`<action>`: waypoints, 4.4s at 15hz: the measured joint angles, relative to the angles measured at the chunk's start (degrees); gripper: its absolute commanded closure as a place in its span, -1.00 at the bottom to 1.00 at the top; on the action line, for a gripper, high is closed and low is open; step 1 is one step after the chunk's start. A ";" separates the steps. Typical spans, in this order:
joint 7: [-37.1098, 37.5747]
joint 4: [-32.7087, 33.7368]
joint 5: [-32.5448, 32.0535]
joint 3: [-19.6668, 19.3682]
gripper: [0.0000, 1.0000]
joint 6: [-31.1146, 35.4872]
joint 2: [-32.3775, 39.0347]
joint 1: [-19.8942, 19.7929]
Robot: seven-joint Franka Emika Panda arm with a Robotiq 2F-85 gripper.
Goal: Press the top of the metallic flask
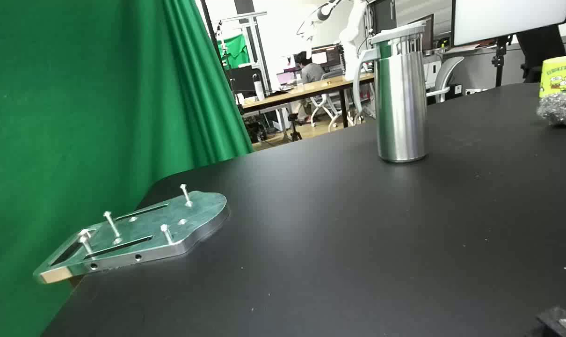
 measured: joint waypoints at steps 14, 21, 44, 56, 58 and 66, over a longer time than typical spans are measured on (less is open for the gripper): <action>0.00 0.00 0.00 0.00 -1.00 0.02 0.04 0.00; -0.04 0.39 -1.47 0.47 -1.00 3.22 0.02 -0.82; 5.42 25.35 -14.73 0.38 0.98 8.95 14.96 -6.65; 8.23 26.38 -14.73 0.80 1.00 14.26 21.61 -6.34; 8.29 26.38 -14.65 0.82 1.00 14.78 22.26 -6.13; 8.49 26.36 -14.65 0.84 1.00 17.26 24.60 -5.65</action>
